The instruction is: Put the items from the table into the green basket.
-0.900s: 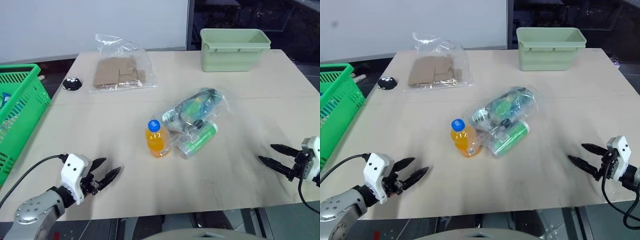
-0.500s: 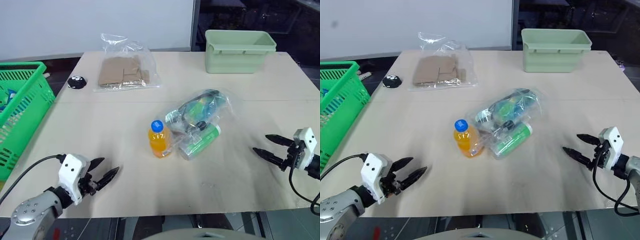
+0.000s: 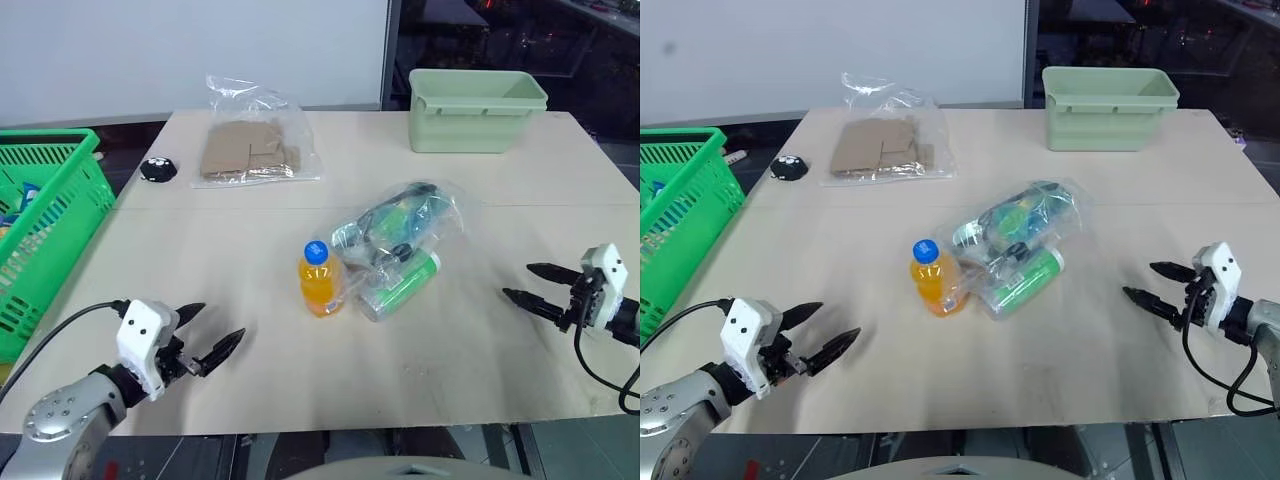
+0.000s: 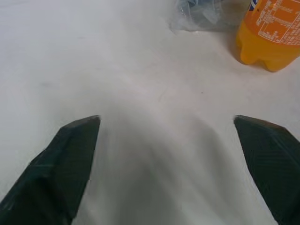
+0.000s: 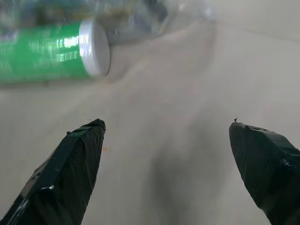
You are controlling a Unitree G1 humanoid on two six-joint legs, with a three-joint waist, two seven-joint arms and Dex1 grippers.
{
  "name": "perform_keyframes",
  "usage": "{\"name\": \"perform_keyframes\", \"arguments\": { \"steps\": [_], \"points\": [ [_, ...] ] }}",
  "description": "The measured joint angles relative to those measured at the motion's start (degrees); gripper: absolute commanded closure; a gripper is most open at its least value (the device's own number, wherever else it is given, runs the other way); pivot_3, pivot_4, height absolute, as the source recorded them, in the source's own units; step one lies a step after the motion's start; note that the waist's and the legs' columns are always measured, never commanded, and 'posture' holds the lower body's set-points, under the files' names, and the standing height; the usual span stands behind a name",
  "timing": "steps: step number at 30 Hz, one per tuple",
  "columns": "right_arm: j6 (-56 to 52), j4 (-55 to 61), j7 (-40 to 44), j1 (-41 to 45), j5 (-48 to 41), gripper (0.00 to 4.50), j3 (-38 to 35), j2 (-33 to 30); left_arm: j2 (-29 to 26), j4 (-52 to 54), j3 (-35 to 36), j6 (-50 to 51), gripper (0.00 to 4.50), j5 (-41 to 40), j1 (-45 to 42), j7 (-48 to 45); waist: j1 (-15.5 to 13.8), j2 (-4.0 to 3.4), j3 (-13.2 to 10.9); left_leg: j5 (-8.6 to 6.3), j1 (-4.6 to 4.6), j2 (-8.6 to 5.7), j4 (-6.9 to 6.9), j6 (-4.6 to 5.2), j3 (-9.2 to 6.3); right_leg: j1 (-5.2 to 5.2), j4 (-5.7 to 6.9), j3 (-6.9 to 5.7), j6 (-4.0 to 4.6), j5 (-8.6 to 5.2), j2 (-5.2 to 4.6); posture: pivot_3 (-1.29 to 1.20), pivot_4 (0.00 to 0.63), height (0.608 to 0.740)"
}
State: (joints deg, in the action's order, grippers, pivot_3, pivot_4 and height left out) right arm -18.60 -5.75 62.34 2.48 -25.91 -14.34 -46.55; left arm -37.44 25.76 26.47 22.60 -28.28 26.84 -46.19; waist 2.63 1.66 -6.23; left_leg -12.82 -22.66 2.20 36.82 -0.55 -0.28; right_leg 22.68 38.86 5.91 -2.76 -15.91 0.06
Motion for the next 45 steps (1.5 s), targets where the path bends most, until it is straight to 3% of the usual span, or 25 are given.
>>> {"name": "perform_keyframes", "arguments": {
  "steps": [8, 15, 30, 40, 45],
  "points": [
    [5.86, 4.85, 3.02, 13.35, 5.28, 0.00, 6.52, -2.93, -9.68, 6.80, 10.06, 8.61, 0.04, -19.10, -1.77, -9.62, -0.09, -0.11, 0.22, 0.00, -0.04, 0.03, 0.04, 0.00, 0.00, 0.01, 0.00, -0.02, 0.00, 0.00, 0.00, 0.04, 0.029, 0.740],
    [20.36, 0.39, 4.73, 29.33, 16.67, 0.00, 17.05, -2.33, -19.27, 8.23, 16.18, 13.93, 0.04, -28.22, -9.91, -12.70, -0.22, -0.14, 0.67, 0.01, -0.03, 0.00, 0.04, -0.01, -0.05, 0.00, 0.01, -0.12, -0.05, 0.05, -0.02, 0.07, 0.006, 0.740],
    [38.00, -22.62, 4.70, 43.07, 30.64, 0.00, 28.12, 4.51, -19.63, 14.74, 14.70, 18.08, 0.04, -32.69, -14.20, -5.84, -0.63, -0.11, 1.03, 0.01, -0.07, -0.02, 0.03, -0.03, -0.17, -0.01, 0.06, -0.21, 0.04, 0.29, -0.04, 0.13, 0.000, 0.740],
    [43.92, -29.36, 3.38, 46.29, 32.74, 4.45, 29.11, 6.23, -18.15, 15.49, 14.69, 18.06, 0.00, -32.68, -14.18, -4.59, -0.91, -0.15, 1.13, 0.02, -0.07, -0.03, 0.03, -0.03, -0.19, -0.02, 0.09, -0.21, 0.05, 0.30, -0.04, 0.11, 0.000, 0.740],
    [42.22, -29.34, 3.43, 46.28, 30.50, 4.45, 27.83, 6.18, -17.34, 14.72, 13.28, 17.48, 0.00, -31.27, -14.43, -4.80, -0.87, -0.20, 1.17, 0.02, -0.07, -0.04, 0.06, -0.04, -0.19, -0.03, 0.10, -0.20, 0.05, 0.30, -0.04, 0.09, 0.000, 0.740]
  ]
}}
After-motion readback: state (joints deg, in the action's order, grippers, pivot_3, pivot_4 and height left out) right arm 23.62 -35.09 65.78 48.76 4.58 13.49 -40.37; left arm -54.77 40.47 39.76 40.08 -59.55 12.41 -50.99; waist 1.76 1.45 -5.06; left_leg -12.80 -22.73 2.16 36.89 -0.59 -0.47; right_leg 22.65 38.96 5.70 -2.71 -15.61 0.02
